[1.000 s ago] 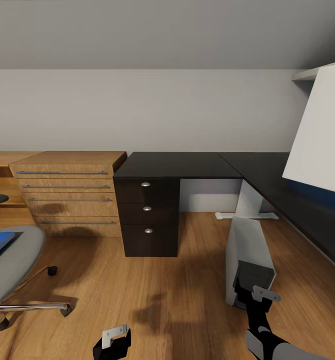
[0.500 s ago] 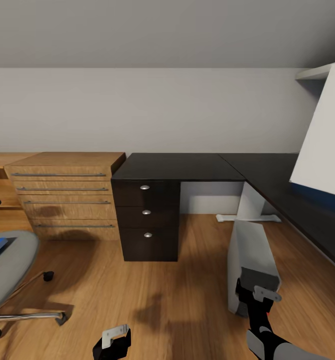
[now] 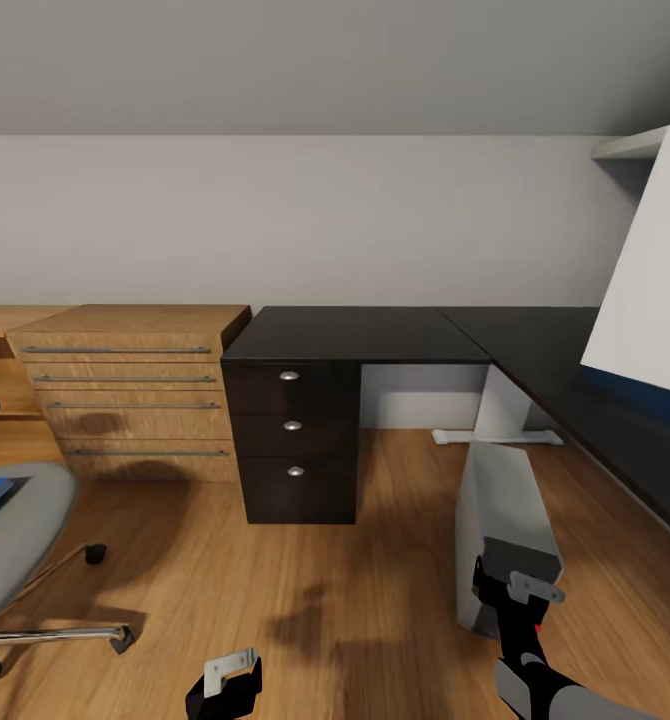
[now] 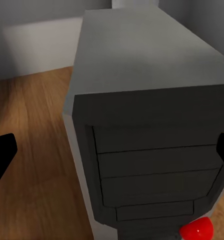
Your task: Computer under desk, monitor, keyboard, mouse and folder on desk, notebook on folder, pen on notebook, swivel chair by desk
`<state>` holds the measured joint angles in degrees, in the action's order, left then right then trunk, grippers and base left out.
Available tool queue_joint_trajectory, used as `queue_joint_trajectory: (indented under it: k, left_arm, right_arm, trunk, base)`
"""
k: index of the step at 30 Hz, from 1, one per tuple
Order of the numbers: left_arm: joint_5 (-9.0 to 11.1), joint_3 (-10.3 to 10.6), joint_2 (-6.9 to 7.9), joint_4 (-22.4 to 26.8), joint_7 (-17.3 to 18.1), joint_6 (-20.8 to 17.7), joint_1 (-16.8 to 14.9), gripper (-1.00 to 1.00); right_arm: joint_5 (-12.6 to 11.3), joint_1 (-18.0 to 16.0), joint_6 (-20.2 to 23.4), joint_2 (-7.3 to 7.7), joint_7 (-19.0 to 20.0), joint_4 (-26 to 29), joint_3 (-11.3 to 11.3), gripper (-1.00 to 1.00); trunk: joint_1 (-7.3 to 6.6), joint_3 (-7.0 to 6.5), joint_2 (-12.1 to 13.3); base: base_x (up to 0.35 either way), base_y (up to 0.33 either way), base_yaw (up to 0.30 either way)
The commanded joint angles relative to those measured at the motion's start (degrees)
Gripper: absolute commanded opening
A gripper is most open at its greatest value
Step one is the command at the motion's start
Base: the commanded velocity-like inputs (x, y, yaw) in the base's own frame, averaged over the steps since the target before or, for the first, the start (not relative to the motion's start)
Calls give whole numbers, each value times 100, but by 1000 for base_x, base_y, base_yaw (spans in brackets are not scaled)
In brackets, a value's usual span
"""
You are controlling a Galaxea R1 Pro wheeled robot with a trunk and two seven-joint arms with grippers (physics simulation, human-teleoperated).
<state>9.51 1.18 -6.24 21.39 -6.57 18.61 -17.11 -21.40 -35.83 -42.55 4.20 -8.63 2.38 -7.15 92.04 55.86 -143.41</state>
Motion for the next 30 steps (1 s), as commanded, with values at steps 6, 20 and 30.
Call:
queue_joint_trajectory:
  k: [6,20,30]
  left_arm:
    - [42,16,0,-3,-11,20,-3,100]
    - [42,15,0,-3,-11,19,-3,100]
    - [42,14,0,-3,-11,20,-3,100]
  right_arm:
    - [-21,-3,-8,1,-33,-1,-50,100]
    - [-16,-3,-8,1,-33,-1,-50,100]
    - [-15,-3,-8,1,-33,-1,-50,100]
  trunk:
    - [-1,5,-2]
    - [-1,5,-2]
    - [-1,5,-2]
  base:
    - [153,0,0]
    - [79,0,0]
    - [4,0,0]
